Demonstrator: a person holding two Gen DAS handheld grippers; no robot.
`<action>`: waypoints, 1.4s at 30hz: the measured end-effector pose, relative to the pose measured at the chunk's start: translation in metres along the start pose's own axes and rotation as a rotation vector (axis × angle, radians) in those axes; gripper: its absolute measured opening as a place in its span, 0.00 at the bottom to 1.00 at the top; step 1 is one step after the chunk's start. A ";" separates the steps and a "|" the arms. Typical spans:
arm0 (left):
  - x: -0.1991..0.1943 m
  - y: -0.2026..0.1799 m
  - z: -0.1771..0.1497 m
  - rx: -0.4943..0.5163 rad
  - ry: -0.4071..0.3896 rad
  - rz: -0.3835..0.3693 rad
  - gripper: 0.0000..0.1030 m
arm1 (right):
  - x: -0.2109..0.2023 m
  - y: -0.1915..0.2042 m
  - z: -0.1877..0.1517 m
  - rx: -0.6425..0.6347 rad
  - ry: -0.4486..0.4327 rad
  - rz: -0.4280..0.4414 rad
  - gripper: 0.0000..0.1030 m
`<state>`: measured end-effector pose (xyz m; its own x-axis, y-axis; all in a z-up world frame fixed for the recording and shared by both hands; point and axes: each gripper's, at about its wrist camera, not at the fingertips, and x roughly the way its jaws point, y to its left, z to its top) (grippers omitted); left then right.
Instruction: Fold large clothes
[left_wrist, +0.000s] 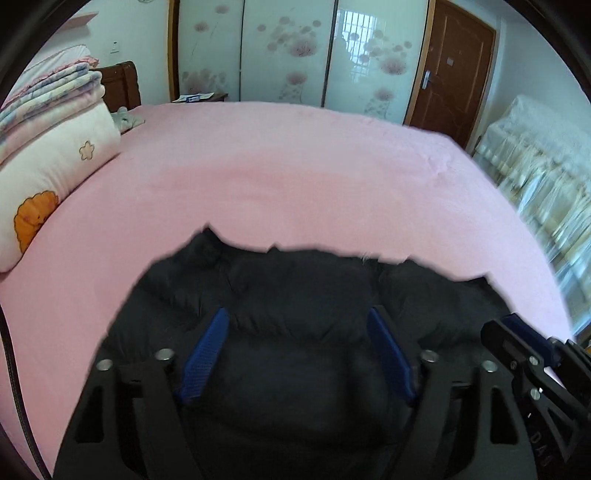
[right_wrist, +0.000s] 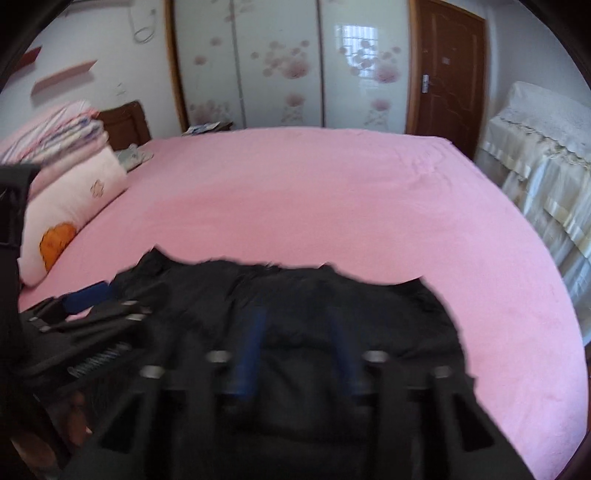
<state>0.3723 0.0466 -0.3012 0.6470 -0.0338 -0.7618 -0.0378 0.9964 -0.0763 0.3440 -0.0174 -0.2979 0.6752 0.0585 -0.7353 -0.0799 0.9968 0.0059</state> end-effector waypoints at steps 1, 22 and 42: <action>0.009 0.001 -0.007 -0.002 0.008 0.021 0.69 | 0.010 0.002 -0.008 -0.005 0.004 -0.022 0.06; 0.072 0.057 -0.046 0.055 -0.003 0.147 0.72 | 0.080 -0.028 -0.055 -0.033 0.044 -0.256 0.00; 0.090 0.149 -0.049 -0.024 -0.028 0.232 0.89 | 0.079 -0.130 -0.063 0.085 0.042 -0.421 0.00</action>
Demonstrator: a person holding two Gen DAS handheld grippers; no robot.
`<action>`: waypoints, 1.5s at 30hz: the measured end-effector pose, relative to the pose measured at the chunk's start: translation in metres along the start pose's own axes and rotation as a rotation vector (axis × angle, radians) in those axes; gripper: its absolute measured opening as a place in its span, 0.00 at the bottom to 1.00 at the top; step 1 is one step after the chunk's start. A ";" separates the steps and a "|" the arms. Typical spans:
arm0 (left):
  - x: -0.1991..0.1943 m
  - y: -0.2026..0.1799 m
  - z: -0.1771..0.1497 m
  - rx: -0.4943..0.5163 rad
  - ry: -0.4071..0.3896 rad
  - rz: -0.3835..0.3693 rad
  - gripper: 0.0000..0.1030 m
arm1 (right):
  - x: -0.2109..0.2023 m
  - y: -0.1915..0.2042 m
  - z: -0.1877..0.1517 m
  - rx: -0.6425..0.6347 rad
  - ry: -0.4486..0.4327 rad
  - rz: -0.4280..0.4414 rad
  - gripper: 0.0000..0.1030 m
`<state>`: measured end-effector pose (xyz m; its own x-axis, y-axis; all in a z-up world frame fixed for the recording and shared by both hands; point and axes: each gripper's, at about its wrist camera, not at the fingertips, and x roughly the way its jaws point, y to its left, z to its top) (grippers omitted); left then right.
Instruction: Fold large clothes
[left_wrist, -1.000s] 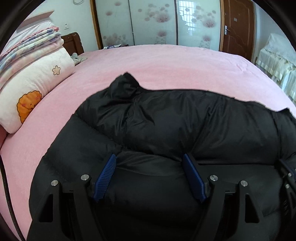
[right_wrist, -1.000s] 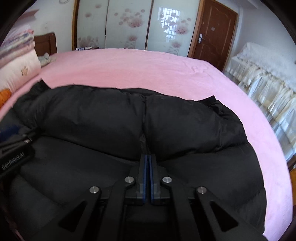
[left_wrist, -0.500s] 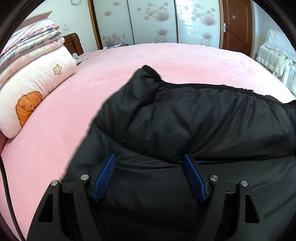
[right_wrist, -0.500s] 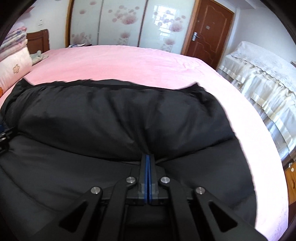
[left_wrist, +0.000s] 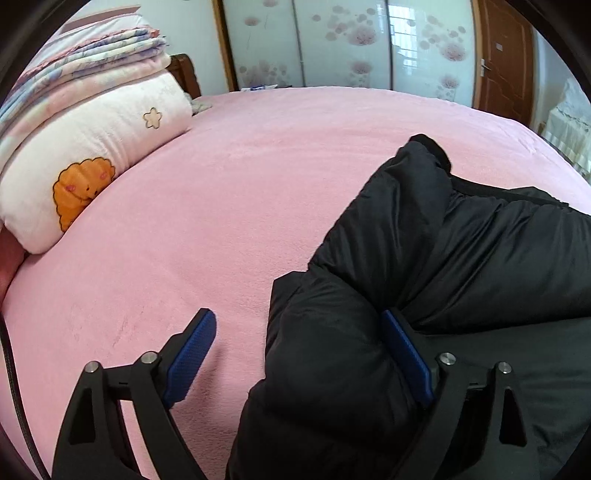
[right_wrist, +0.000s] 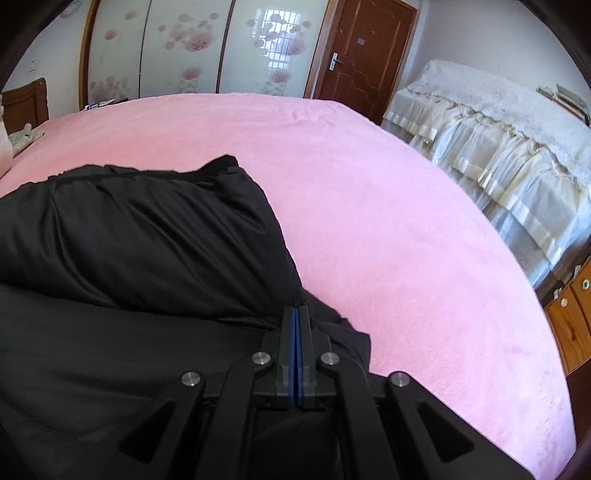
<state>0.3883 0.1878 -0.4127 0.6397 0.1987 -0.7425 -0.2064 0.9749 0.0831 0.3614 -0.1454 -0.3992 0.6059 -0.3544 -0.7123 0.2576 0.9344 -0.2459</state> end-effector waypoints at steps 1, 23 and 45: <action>0.000 0.000 0.000 -0.008 0.001 0.003 0.90 | 0.000 0.001 0.002 -0.001 0.001 -0.001 0.00; -0.122 0.070 0.020 -0.310 0.135 -0.127 0.90 | -0.137 0.048 0.060 0.081 -0.169 0.295 0.02; -0.069 0.075 -0.143 -0.886 0.410 -0.647 0.90 | -0.146 0.144 0.022 -0.096 -0.175 0.416 0.02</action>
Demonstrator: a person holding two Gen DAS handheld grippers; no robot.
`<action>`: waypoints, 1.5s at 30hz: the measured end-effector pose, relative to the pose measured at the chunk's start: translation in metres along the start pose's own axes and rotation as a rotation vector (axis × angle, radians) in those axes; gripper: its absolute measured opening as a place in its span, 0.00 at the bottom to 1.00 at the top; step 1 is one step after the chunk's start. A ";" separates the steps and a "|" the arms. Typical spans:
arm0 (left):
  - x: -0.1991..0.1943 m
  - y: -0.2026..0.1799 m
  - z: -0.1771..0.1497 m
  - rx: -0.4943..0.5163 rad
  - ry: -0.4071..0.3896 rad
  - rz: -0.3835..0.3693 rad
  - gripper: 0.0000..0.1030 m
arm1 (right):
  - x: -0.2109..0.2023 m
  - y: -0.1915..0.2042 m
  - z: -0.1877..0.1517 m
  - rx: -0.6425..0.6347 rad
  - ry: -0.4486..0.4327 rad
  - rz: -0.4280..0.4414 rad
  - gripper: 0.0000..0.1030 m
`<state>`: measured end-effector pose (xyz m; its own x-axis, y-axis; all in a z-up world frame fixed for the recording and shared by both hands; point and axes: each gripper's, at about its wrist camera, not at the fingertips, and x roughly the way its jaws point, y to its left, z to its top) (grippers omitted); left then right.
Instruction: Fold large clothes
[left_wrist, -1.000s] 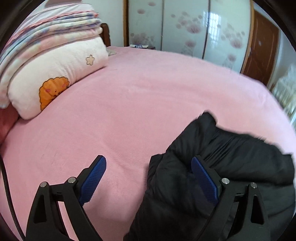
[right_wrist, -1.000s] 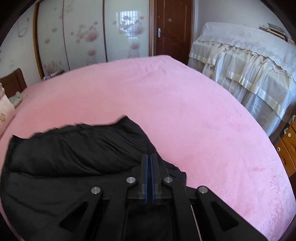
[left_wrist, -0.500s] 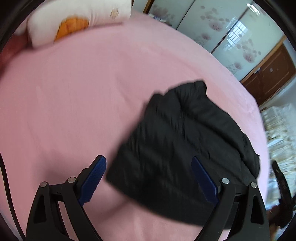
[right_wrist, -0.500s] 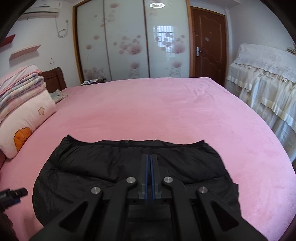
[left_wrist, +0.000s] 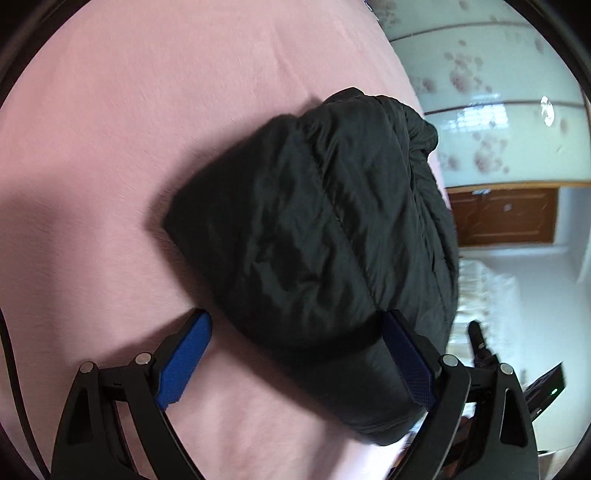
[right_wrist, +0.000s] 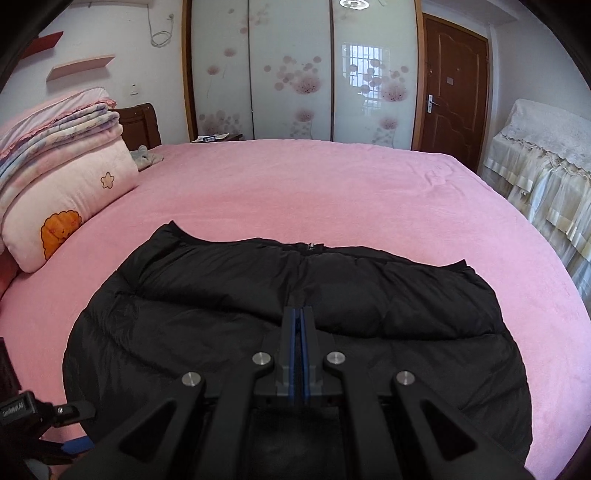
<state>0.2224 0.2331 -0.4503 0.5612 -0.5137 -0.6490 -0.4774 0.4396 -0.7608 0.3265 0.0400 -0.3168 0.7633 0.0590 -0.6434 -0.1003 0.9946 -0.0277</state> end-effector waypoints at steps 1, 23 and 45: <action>0.003 0.000 0.001 0.000 -0.003 -0.013 0.90 | -0.001 0.001 -0.001 -0.005 -0.005 0.002 0.02; 0.051 -0.017 0.020 0.078 0.000 -0.294 0.90 | 0.006 0.007 -0.021 0.022 -0.002 0.018 0.02; 0.008 -0.127 -0.053 0.751 -0.181 0.037 0.18 | 0.058 0.009 -0.068 0.067 0.072 -0.016 0.02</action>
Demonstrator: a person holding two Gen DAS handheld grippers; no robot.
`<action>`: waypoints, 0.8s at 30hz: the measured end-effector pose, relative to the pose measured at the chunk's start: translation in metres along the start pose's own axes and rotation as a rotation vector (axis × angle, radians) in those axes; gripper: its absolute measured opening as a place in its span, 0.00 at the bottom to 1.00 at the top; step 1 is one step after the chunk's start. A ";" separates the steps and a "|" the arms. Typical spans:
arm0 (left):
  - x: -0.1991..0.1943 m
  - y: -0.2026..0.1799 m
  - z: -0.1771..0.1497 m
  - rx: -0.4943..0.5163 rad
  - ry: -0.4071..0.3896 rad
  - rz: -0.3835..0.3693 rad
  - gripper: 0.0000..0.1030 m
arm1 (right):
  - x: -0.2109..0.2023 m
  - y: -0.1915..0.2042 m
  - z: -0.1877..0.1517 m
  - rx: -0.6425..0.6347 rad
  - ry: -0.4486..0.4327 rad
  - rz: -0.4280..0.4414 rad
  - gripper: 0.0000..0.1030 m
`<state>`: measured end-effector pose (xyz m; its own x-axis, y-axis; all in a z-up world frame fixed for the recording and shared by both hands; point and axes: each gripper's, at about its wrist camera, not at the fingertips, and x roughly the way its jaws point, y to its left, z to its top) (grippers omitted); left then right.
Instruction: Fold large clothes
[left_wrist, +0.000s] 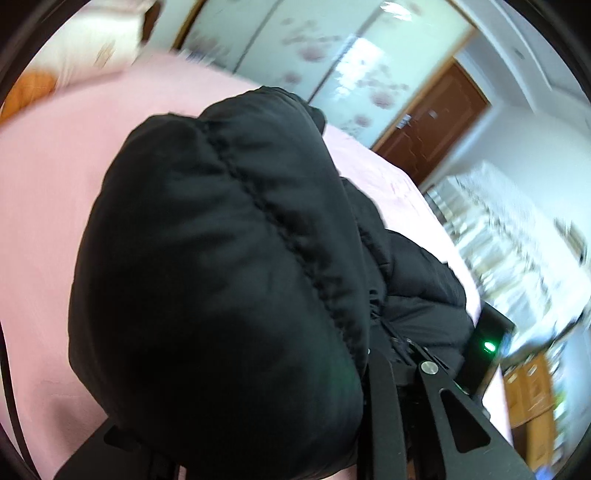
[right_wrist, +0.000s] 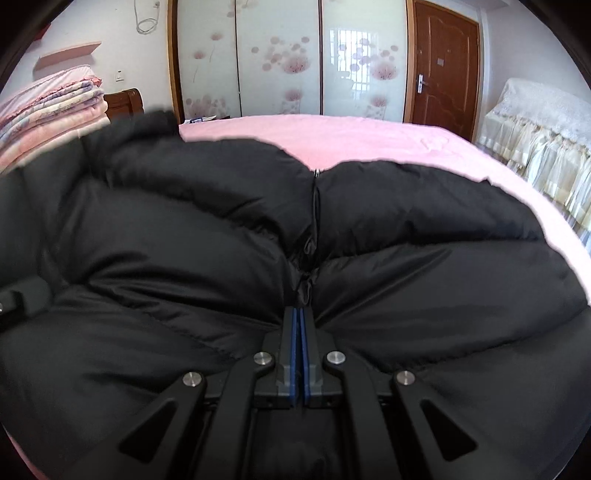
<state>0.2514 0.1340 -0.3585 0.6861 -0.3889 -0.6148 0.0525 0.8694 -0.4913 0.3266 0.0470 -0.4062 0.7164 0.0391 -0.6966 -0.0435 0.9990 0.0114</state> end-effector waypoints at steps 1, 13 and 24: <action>-0.002 -0.009 0.000 0.038 -0.010 0.008 0.18 | 0.001 -0.001 -0.001 0.007 0.005 0.011 0.02; -0.003 -0.112 -0.014 0.385 -0.049 0.043 0.18 | 0.016 -0.022 -0.010 0.093 0.066 0.128 0.02; 0.000 -0.148 -0.003 0.543 0.012 0.142 0.19 | -0.015 -0.051 0.003 0.118 0.150 0.242 0.01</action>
<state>0.2414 0.0046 -0.2876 0.7054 -0.2576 -0.6604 0.3288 0.9442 -0.0171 0.3202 -0.0040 -0.3945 0.5837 0.2812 -0.7617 -0.1126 0.9571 0.2670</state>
